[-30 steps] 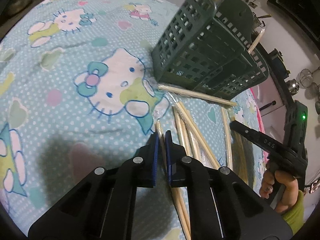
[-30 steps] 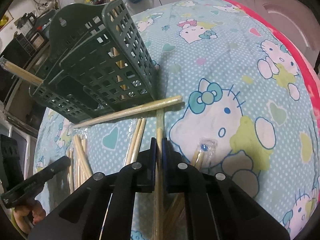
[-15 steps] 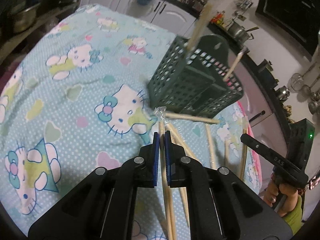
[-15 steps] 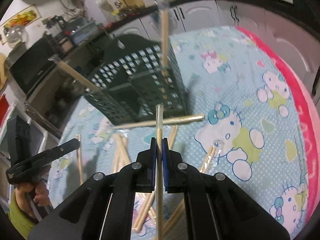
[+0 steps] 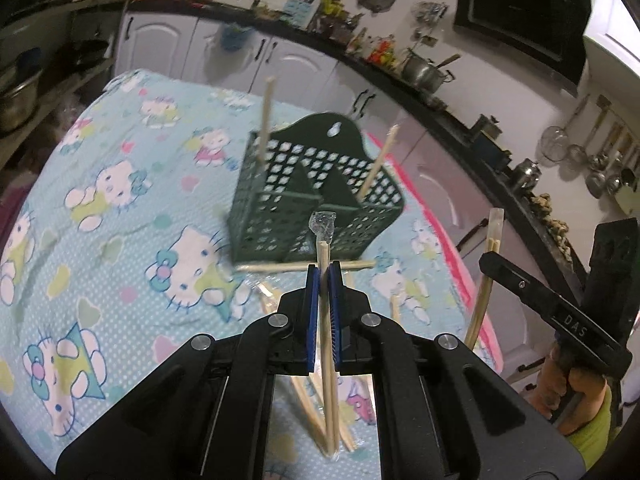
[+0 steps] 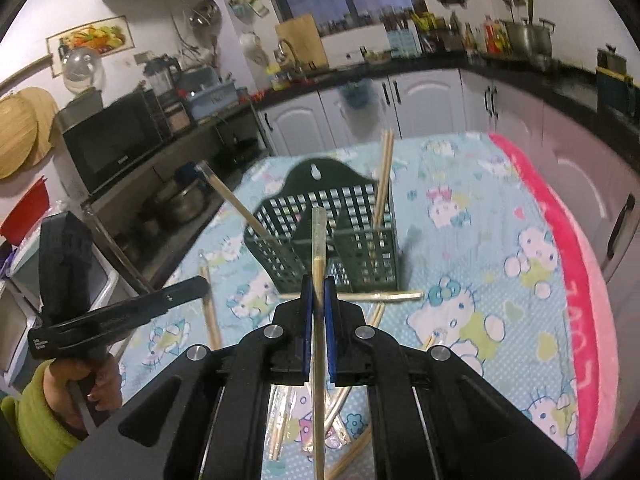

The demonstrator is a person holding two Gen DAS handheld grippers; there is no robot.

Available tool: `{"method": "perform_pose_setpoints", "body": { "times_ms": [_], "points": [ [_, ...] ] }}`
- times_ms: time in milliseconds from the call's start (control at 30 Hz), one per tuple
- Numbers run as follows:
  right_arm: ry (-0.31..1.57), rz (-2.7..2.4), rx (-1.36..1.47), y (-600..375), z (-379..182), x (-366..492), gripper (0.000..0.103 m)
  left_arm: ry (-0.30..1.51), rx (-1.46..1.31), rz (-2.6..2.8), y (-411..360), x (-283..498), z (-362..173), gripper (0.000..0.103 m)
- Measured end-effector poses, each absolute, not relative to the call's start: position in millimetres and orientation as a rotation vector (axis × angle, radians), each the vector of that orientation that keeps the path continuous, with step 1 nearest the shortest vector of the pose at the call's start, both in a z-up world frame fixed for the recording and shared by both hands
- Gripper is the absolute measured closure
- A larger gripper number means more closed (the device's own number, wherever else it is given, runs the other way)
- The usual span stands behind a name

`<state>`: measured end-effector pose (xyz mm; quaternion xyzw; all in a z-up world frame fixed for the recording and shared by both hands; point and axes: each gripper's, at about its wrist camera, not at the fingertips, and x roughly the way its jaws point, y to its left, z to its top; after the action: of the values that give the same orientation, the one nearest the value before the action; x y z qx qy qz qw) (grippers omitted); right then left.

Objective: Organize utensils
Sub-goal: 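Lift the chopstick with the left tool and insert it into the caddy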

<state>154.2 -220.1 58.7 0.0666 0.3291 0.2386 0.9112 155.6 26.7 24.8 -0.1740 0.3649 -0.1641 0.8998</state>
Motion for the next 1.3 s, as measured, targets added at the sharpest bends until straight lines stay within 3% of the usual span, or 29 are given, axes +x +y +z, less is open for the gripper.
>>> {"method": "perform_pose_setpoints", "body": {
  "times_ms": [433, 1300],
  "points": [
    [0.514, 0.454, 0.109, -231, 96, 138, 0.097, 0.666, -0.295, -0.411, -4, 164, 66, 0.1],
    [0.356, 0.457, 0.112, -227, 171, 163, 0.097, 0.466, -0.231, -0.444, -13, 200, 160, 0.1]
  ]
}}
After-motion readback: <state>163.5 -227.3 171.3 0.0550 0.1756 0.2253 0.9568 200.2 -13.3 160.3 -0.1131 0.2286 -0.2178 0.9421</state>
